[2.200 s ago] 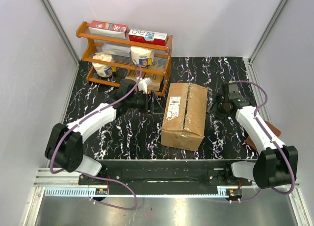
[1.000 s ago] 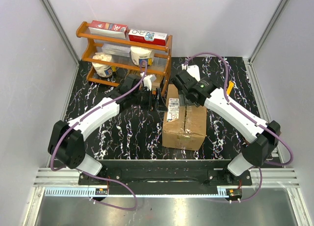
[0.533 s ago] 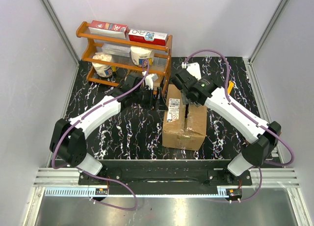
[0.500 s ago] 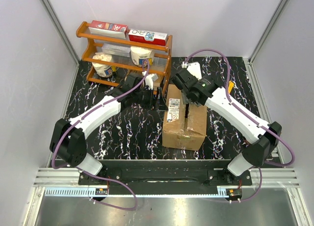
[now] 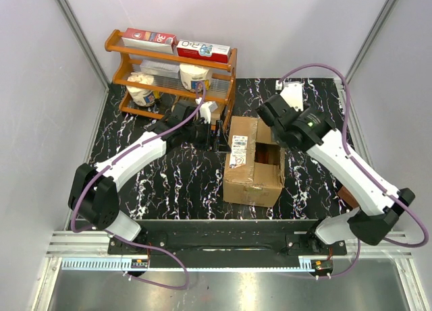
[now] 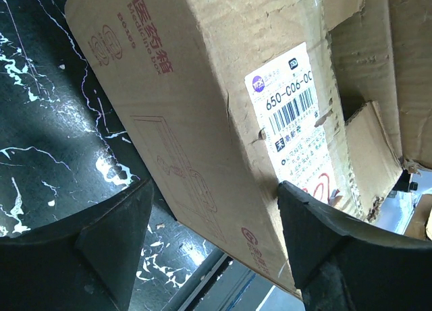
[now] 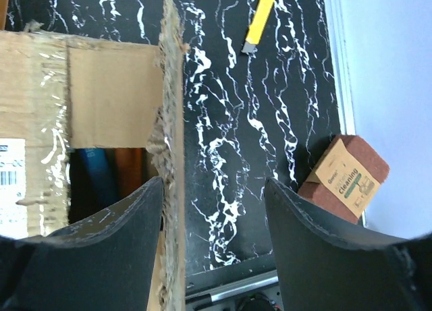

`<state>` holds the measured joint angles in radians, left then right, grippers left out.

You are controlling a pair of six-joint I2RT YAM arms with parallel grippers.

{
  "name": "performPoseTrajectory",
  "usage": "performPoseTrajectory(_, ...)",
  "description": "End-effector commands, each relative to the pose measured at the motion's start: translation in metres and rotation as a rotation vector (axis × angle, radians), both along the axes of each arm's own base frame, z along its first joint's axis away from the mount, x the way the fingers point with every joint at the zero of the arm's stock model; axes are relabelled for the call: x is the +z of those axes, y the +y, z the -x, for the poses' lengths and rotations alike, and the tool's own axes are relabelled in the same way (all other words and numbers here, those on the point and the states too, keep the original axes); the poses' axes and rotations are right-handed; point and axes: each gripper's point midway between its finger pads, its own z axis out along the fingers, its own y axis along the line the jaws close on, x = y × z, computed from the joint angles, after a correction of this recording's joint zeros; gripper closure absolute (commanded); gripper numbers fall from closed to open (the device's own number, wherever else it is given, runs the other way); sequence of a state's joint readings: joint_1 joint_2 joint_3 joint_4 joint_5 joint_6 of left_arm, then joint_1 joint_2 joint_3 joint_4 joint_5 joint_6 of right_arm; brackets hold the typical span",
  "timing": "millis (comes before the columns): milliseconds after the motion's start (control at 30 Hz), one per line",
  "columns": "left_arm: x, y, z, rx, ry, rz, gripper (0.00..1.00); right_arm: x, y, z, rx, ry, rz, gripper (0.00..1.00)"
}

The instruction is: Unpack the express box

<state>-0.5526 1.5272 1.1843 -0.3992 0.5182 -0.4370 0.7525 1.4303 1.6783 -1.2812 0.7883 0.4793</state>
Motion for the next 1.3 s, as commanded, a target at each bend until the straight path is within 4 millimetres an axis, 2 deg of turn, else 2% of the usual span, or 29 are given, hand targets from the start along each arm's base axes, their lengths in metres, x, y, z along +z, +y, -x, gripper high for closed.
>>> performPoseTrajectory(0,-0.027,0.021,-0.007,0.052,-0.006,-0.15,0.23,0.003,-0.035,0.023,-0.063,0.012,0.048,0.35)
performPoseTrajectory(167,-0.027,0.02,-0.009,0.066,0.001,-0.15,0.23,-0.01,-0.049,0.037,-0.098,0.047,0.05,0.38)
performPoseTrajectory(300,-0.028,0.021,-0.009,0.072,0.005,-0.153,0.23,-0.03,-0.064,0.053,-0.141,0.096,0.085,0.42)
performPoseTrajectory(533,-0.033,0.021,-0.008,0.076,0.024,-0.157,0.23,-0.058,-0.071,0.061,-0.171,0.14,0.081,0.42)
performPoseTrajectory(633,-0.034,0.021,-0.007,0.076,0.026,-0.159,0.23,-0.062,-0.075,0.06,-0.189,0.144,0.08,0.36)
performPoseTrajectory(667,-0.034,0.021,-0.007,0.076,0.025,-0.158,0.23,-0.061,-0.08,0.06,-0.208,0.14,0.087,0.29)
performPoseTrajectory(733,-0.034,0.022,-0.007,0.078,0.024,-0.162,0.23,-0.061,-0.086,0.058,-0.241,0.134,0.081,0.27)
performPoseTrajectory(867,-0.037,0.022,-0.008,0.077,0.028,-0.165,0.23,-0.069,-0.078,0.049,-0.22,0.138,0.032,0.26)
performPoseTrajectory(1000,-0.037,0.022,-0.008,0.078,0.029,-0.166,0.23,-0.087,-0.06,0.039,-0.182,0.163,-0.012,0.32)
performPoseTrajectory(1033,-0.037,0.022,-0.008,0.078,0.029,-0.166,0.23,-0.09,-0.055,0.034,-0.178,0.152,-0.031,0.37)
performPoseTrajectory(1200,-0.036,0.022,-0.006,0.074,0.028,-0.162,0.23,-0.124,-0.041,0.027,-0.171,0.221,-0.049,0.44)
performPoseTrajectory(1267,-0.036,0.022,-0.006,0.073,0.03,-0.162,0.23,-0.138,-0.028,0.024,-0.149,0.247,-0.096,0.47)
